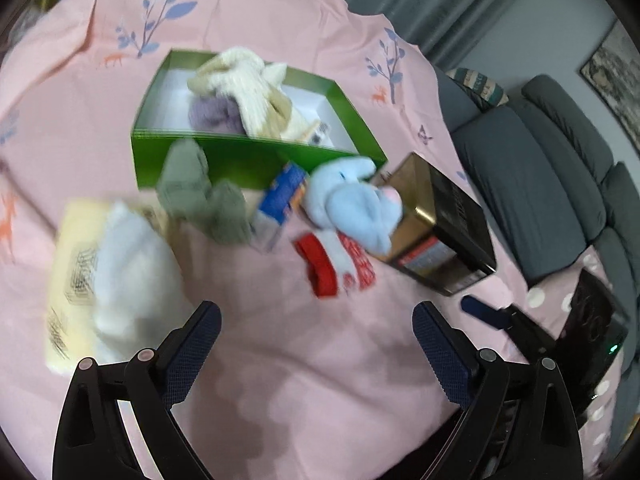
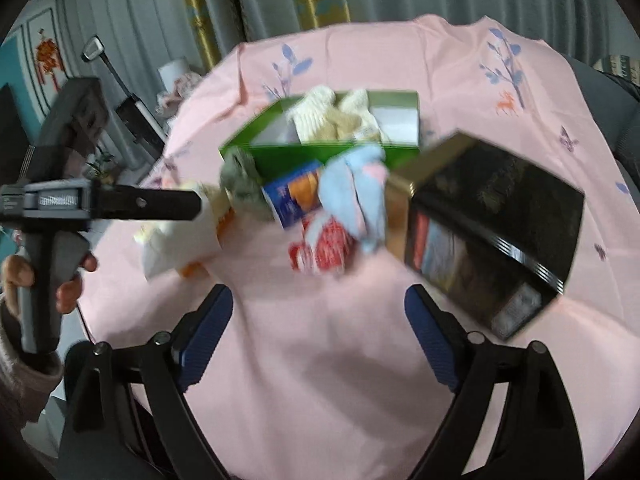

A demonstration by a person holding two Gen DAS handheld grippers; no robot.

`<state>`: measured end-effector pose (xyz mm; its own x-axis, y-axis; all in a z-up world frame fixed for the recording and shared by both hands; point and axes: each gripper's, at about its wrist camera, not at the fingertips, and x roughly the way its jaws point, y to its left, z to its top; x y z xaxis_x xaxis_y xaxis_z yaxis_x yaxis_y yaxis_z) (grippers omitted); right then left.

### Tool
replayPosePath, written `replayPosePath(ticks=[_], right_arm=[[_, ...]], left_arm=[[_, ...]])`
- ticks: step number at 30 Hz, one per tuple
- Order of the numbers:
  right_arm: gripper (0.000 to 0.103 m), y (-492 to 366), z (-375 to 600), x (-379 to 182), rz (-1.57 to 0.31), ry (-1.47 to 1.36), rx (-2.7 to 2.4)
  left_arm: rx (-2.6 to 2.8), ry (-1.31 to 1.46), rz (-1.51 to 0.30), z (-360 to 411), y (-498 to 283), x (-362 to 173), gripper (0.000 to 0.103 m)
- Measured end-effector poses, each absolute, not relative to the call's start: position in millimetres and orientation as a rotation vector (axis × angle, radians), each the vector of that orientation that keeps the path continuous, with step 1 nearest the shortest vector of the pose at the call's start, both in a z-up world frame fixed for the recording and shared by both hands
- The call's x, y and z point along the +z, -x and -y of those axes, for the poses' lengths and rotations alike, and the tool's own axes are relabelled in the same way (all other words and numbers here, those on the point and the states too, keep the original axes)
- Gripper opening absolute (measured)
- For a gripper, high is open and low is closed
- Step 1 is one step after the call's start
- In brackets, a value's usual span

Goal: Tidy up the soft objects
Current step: 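Withdraw the left gripper and reach toward the red-white sock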

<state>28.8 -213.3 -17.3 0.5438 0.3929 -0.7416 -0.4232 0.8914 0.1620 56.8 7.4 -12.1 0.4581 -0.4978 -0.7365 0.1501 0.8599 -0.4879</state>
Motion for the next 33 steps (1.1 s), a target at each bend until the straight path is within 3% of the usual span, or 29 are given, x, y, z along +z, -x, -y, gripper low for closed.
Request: replayPosePath(ticks=[10,33], right_arm=[[0.095,-9,205,-32,-0.857,0.086,0.473],[0.095,-26,182,-54,-0.879,0.06,0.492]], left_arm=[[-0.426,0.349,-1.004,16,-41,-20,0.097],[-0.388,0.198,-1.053,34,-76,-39,0.098]])
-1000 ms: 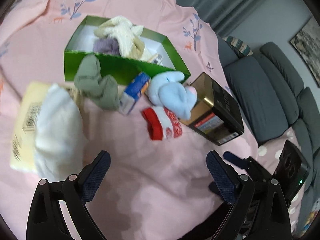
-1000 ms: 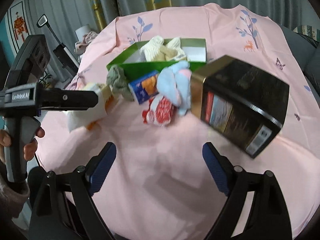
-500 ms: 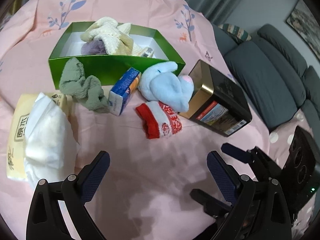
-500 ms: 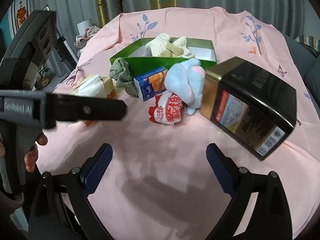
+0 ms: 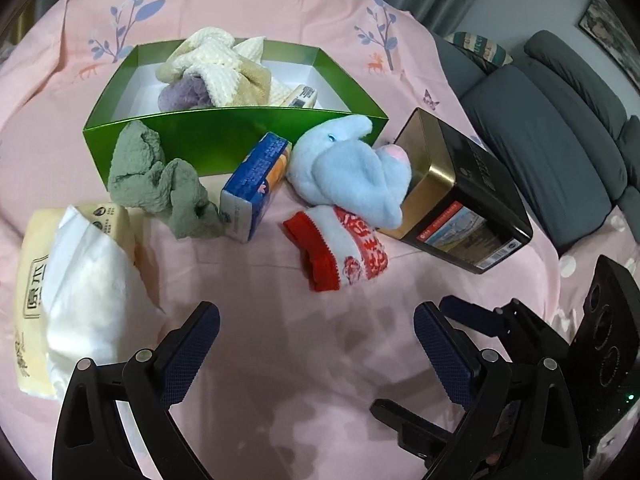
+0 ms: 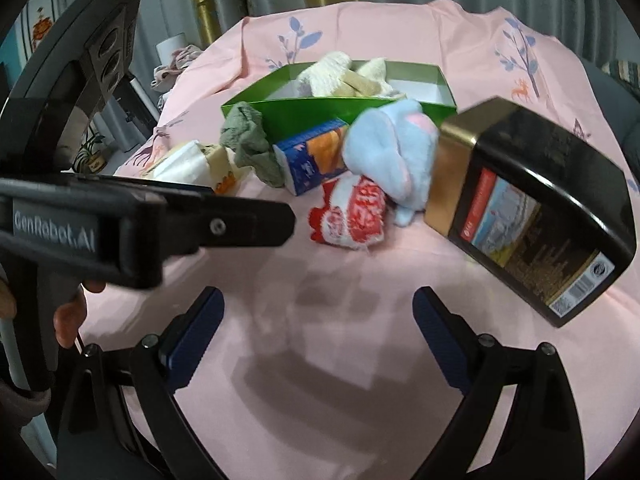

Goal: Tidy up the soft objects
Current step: 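Withdraw the left gripper and reach toward the red-white sock, then grasp the red-white sock with the left gripper and drop it into the green box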

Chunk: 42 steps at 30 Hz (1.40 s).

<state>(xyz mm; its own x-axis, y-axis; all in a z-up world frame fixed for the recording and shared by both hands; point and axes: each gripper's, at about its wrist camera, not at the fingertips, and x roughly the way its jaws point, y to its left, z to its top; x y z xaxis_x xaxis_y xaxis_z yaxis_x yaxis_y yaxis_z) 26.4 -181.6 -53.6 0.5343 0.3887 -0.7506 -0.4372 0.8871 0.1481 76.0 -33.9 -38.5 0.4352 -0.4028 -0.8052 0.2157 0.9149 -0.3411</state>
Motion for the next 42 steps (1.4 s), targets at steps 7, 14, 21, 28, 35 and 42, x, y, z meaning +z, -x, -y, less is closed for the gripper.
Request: replayPosePath(ticks=[7,14,21,28,35,42], right_arm=[[0.092,-44,184,-61,-0.897,0.0,0.507],[0.079,-66,179,-70,-0.902,-0.015,0.495],[0.07,-83,182,-76,-0.907,0.013,0.498],[0.041,-94,185,-85,-0.931,-0.062,0.561],[0.035,-83,184,-79,-0.918,-0.074,0.584],[0.035,-42,172,-59,-0.897,-0.039,0.666]], left_arm=[[-0.394,0.178,-1.081,43,-89,-51,0.098],[-0.382,0.165,-1.091,53,-106,-62,0.098],[-0.379,0.224,-1.103,59,-124,-70,0.089],[-0.417,0.274,-1.116,61,-131,-75,0.066],[-0.454,0.281,-1.104,65,-116,-67,0.052],[-0.463,0.324,-1.077,48,-77,-49,0.051]])
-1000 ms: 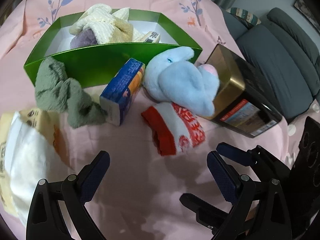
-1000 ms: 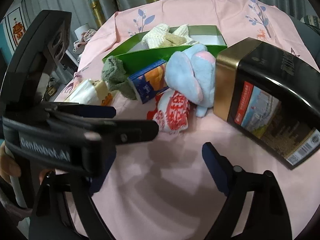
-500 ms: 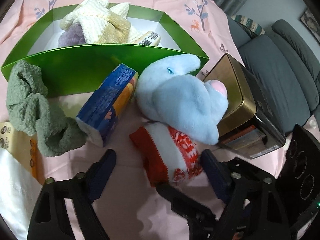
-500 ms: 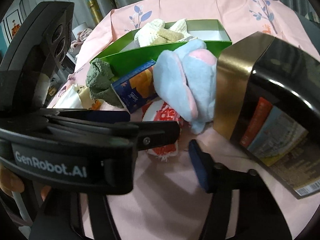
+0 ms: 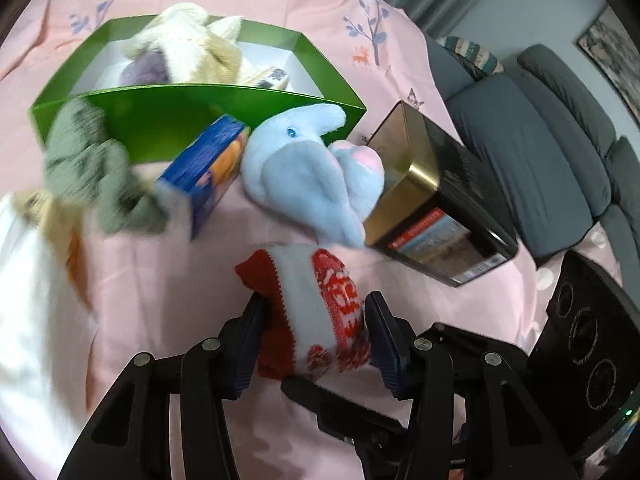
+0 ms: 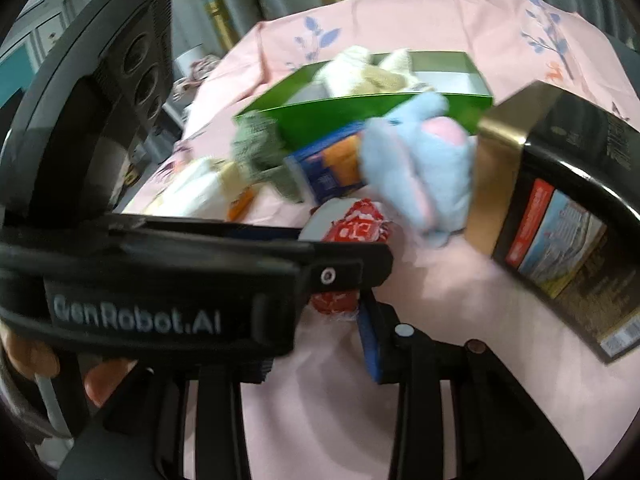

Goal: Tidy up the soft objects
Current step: 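Grasp the red-white sock with the left gripper and drop it into the green box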

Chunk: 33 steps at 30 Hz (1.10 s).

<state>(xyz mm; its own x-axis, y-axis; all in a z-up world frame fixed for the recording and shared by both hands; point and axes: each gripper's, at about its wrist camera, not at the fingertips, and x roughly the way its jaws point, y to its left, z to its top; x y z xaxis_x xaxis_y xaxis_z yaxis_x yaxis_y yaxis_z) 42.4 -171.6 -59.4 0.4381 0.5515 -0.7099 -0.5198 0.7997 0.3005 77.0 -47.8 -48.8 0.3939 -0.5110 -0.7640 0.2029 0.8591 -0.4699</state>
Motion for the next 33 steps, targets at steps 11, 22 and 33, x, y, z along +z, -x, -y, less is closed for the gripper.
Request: replayPosePath(ticks=[11,22,33], right_arm=[[0.033,-31,134,0,-0.696,0.073,0.78],[0.033,-136,100,23,-0.667,0.032,0.784],[0.061,-217,58,-6,-0.804,0.018,0.717]], left_arm=[[-0.374,0.312,-0.923,12,-67,9,0.051],[-0.289,0.253,-0.833,-15,-153,51,0.051],[-0.172,0.31,-0.96,-49,-241,15,0.059]])
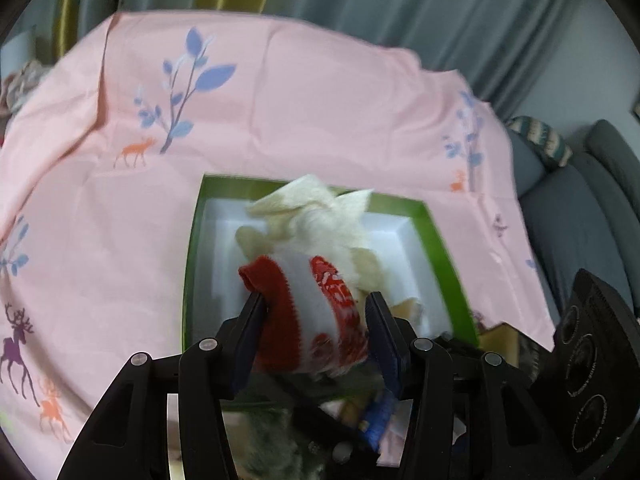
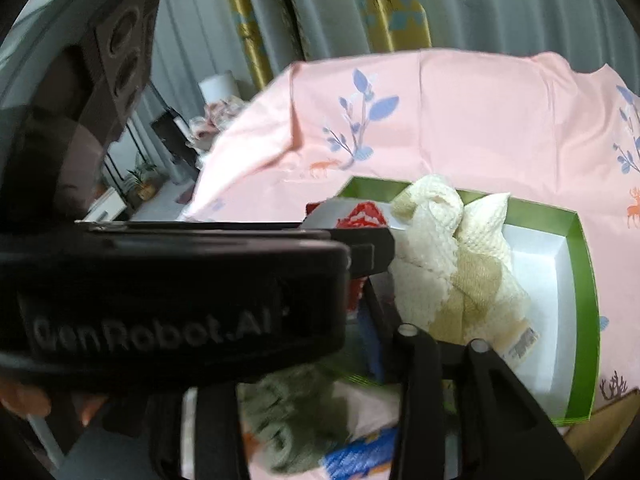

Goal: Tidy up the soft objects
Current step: 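Grasp the red-white sock with the left gripper and drop it into the green box, then grasp the grey-green knit cloth with the left gripper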

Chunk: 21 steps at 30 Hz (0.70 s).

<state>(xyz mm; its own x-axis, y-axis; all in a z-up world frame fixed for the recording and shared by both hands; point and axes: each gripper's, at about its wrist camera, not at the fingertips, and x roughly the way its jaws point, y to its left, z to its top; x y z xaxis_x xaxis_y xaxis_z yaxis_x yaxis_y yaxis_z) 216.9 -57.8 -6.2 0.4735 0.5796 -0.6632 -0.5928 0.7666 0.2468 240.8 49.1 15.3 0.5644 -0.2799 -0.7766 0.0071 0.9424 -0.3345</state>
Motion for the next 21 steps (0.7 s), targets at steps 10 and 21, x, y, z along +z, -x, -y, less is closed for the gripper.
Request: replayPosePath(ticks=[10,21], right_arm=[[0.08,-216,83,-10,-0.822,0.062,0.606],[0.045,-134,67,-22,-0.811,0.297,0.873]], left_arm=[[-0.056,0.294,-1.0,-73,-246,0,0.098],[-0.097,0.353,-0.924,-101,-172,18,0.098]])
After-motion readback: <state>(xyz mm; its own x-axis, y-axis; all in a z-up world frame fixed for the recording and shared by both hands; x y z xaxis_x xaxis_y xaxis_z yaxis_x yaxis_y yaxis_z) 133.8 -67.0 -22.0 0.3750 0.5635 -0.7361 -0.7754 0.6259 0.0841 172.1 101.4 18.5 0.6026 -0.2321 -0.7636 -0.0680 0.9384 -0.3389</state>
